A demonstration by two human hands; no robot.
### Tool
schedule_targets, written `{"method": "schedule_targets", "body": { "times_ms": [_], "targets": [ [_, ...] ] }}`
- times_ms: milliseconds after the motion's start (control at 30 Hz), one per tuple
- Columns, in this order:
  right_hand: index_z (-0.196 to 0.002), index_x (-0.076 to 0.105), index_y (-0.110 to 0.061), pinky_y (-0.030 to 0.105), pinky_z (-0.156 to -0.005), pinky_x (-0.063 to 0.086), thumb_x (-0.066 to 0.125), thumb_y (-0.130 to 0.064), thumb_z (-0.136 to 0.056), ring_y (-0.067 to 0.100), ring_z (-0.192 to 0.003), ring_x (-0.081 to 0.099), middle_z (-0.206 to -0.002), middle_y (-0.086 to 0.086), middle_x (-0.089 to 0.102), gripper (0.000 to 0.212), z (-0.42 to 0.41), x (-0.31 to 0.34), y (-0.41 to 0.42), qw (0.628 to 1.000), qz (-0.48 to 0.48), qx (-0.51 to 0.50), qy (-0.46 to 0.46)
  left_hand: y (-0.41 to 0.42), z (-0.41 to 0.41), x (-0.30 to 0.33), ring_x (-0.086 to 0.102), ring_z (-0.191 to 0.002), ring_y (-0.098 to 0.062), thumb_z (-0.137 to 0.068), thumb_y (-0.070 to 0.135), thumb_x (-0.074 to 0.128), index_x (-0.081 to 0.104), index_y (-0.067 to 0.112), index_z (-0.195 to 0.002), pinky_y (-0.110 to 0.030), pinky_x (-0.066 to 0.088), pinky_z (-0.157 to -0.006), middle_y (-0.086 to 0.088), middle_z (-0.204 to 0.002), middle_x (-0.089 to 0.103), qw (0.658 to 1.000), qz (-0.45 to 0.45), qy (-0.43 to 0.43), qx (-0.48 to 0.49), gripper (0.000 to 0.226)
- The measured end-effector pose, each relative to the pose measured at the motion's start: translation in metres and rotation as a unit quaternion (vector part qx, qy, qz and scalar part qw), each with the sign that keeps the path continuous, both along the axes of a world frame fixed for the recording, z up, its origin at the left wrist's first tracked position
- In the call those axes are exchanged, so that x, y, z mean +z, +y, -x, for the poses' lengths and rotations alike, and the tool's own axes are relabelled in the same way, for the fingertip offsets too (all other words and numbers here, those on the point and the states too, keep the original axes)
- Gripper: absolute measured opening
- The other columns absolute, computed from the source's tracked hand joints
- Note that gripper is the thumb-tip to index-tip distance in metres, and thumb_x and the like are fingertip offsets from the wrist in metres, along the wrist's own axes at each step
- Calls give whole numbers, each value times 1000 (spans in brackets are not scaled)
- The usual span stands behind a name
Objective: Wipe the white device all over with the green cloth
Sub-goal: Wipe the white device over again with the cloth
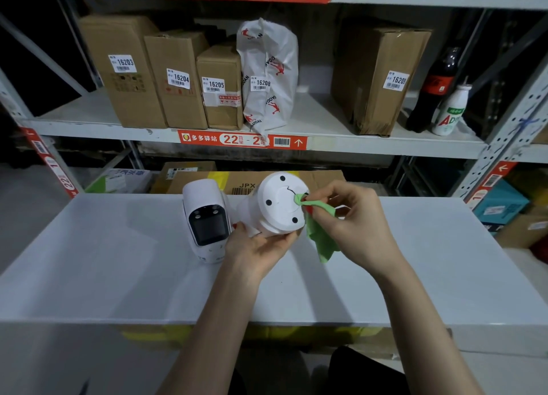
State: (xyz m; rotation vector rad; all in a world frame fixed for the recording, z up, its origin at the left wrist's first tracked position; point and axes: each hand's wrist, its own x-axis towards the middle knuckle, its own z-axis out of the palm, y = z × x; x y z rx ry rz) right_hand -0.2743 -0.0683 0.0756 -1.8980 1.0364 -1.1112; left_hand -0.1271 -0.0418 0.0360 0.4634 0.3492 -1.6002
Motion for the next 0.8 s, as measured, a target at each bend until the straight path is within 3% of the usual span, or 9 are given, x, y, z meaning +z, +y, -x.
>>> {"method": "schedule_targets", "body": {
  "times_ms": [167, 267, 433, 633, 800],
  "targets": [
    [-77, 71, -15, 14, -60, 45, 64, 0, -80, 9, -70, 61, -78, -4, 70, 17, -1, -4, -5, 997, 15, -65, -32, 2, 3, 5, 57, -97, -49, -104, 45, 33, 59, -9, -110, -59, 44, -72, -39, -96, 65, 999, -13, -31, -24, 60],
    [-80, 70, -15, 13, -64, 44, 65, 0, -80, 8, -74, 62, -83, -2, 70, 17, -2, -5, -7, 995, 29, -80, -42, 1, 5, 4, 57, -100, -49, -103, 48, 35, 57, -8, -117, -61, 45, -74, -36, -108, 62, 997, -29, -62, -29, 61],
    [-82, 71, -15, 19, -66, 48, 66, 1, -82, 15, -79, 64, -86, -2, 70, 16, -1, -3, -5, 999, 20, -16, -47, 2, 4, 4, 61, -101, -47, -104, 43, 37, 62, -6, -110, -61, 48, -74, -35, -102, 68, 993, -12, -105, -44, 55],
    [-85, 68, -15, 12, -65, 42, 66, -1, -84, 14, -83, 64, -89, 0, 70, 14, -3, -5, -6, 997, 24, -38, -62, 0, 3, 1, 58, -107, -48, -103, 49, 35, 58, -2, -123, -63, 47, -83, -34, -116, 62, 992, -24, -119, -45, 59],
    [-82, 70, -14, 23, -69, 49, 69, -2, -82, 16, -82, 64, -88, -2, 70, 13, 0, 1, -3, 999, 20, 15, -31, 0, 3, 1, 60, -108, -47, -104, 49, 34, 58, -4, -122, -61, 47, -92, -34, -113, 65, 990, -22, -130, -54, 61]
  ]
}}
